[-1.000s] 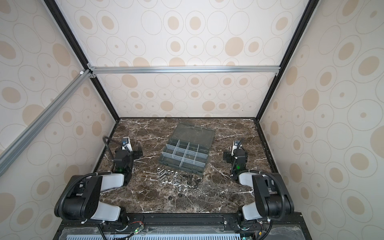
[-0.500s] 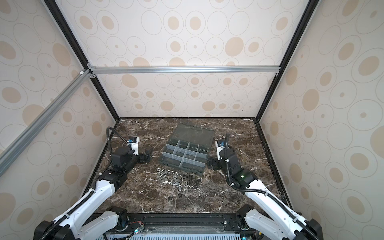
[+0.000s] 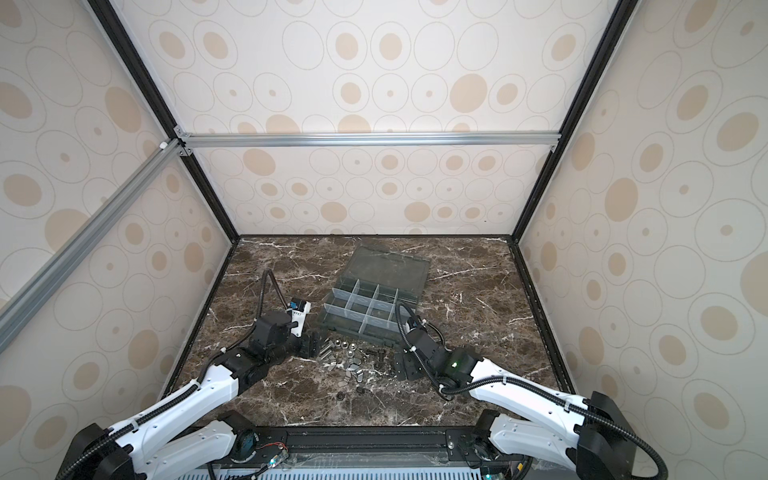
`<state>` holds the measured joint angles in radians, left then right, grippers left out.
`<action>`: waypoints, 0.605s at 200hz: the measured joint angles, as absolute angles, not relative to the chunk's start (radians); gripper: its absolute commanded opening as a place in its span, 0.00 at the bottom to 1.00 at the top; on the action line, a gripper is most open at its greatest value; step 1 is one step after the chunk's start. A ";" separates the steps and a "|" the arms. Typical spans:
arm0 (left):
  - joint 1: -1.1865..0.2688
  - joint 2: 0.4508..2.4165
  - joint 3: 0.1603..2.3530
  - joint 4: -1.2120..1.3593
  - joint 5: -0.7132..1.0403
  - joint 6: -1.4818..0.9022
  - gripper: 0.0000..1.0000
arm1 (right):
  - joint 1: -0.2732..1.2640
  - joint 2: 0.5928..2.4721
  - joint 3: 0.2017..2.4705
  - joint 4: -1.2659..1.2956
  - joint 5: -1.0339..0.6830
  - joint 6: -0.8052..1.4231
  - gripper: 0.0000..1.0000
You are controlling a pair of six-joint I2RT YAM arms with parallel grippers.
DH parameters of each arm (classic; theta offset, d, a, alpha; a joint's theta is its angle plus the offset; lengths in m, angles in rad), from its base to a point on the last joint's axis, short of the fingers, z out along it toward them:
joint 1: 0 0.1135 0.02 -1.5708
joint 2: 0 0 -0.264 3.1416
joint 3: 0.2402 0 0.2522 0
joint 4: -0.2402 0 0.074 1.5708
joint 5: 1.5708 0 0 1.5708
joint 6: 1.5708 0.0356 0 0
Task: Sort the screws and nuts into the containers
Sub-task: 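Move the left gripper over the silver bolts while the right gripper approaches the black parts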
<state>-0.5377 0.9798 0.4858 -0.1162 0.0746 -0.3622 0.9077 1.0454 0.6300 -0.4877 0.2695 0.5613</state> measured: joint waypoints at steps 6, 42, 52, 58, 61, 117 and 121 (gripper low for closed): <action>-0.549 0.980 0.482 -0.120 0.071 -0.368 0.73 | 0.910 1.048 0.630 -0.490 0.270 0.570 1.00; -0.599 0.987 0.459 -0.144 0.053 -0.399 0.66 | 0.917 1.050 0.630 -0.491 0.270 0.612 1.00; -0.608 1.000 0.457 -0.144 0.052 -0.406 0.63 | 0.917 1.050 0.630 -0.491 0.270 0.621 1.00; -0.613 1.011 0.456 -0.144 0.050 -0.408 0.61 | 0.917 1.050 0.630 -0.491 0.273 0.626 1.00; -0.616 1.019 0.456 -0.144 0.049 -0.411 0.60 | 0.918 1.050 0.630 -0.491 0.276 0.631 1.00; -0.664 1.119 0.456 -0.145 0.031 -0.430 0.51 | 0.920 1.036 0.617 -0.493 0.305 0.707 1.00; -0.666 1.123 0.456 -0.145 0.030 -0.430 0.51 | 0.920 1.032 0.615 -0.495 0.308 0.714 1.00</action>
<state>-0.6662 1.1229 0.4564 -0.1452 0.0299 -0.4297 0.9195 1.0321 0.6151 -0.4946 0.3077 0.7136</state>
